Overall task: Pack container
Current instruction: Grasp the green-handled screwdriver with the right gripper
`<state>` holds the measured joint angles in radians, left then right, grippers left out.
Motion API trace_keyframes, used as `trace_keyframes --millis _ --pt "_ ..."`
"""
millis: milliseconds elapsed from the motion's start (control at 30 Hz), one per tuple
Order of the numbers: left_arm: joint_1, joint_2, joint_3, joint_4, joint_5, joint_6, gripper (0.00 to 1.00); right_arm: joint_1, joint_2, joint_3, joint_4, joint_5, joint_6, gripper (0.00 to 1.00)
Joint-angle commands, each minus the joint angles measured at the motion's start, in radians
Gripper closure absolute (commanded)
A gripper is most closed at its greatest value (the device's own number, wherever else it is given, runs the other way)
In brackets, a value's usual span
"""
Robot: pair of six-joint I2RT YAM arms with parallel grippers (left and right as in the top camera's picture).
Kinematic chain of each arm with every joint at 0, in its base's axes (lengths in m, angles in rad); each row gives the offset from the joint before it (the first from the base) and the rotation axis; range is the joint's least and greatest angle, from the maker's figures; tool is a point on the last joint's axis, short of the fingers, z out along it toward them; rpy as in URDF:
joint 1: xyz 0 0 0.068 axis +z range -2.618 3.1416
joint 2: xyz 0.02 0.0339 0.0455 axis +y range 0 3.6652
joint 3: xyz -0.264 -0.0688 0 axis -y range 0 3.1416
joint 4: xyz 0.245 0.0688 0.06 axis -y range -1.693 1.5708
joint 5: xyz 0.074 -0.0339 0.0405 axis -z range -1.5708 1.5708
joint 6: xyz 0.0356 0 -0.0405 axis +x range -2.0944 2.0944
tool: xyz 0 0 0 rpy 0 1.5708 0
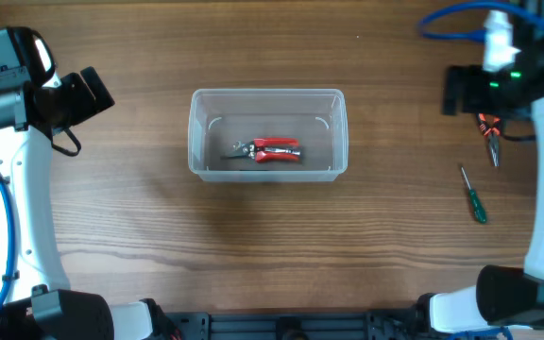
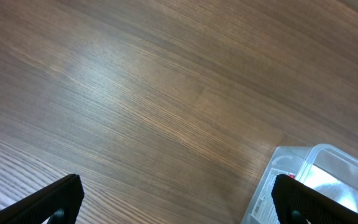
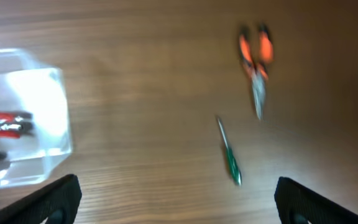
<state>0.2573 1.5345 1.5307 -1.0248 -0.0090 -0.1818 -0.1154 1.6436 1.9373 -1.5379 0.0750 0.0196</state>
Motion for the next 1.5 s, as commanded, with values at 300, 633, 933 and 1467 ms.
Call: trace_keyframes --millis 300,633,933,1467 --pt "0.002 0.003 0.002 0.033 0.012 -0.013 0.00 -0.108 -0.408 -0.191 -0.049 -0.069 0.253 0.00" --pt "0.002 0.003 0.002 0.072 0.012 -0.012 0.00 -0.129 -0.446 -0.871 0.352 -0.078 0.015 0.00" --pt "0.003 0.003 0.002 0.067 0.011 0.002 0.00 -0.344 -0.251 -1.029 0.613 -0.144 -0.256 0.00" --pt "0.003 0.003 0.002 0.059 0.020 -0.010 0.00 -0.419 0.087 -1.029 0.865 -0.090 -0.527 0.05"
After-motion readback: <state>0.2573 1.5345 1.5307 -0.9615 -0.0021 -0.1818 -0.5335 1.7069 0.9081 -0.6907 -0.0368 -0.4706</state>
